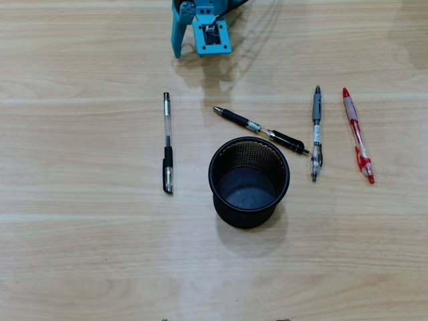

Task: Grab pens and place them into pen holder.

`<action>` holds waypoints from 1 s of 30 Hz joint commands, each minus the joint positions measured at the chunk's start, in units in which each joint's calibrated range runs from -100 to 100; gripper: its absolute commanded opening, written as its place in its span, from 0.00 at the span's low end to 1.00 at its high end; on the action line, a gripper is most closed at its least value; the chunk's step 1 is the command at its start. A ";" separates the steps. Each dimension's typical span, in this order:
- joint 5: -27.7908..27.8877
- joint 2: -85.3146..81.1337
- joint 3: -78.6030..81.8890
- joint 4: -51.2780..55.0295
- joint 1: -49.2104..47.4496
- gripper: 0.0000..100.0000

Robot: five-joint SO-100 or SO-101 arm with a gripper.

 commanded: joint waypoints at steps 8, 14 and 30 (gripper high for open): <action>-0.07 0.68 -3.29 0.05 -0.62 0.17; -0.13 19.36 -28.46 -6.73 -1.67 0.18; -9.28 119.02 -109.31 -0.03 -1.75 0.30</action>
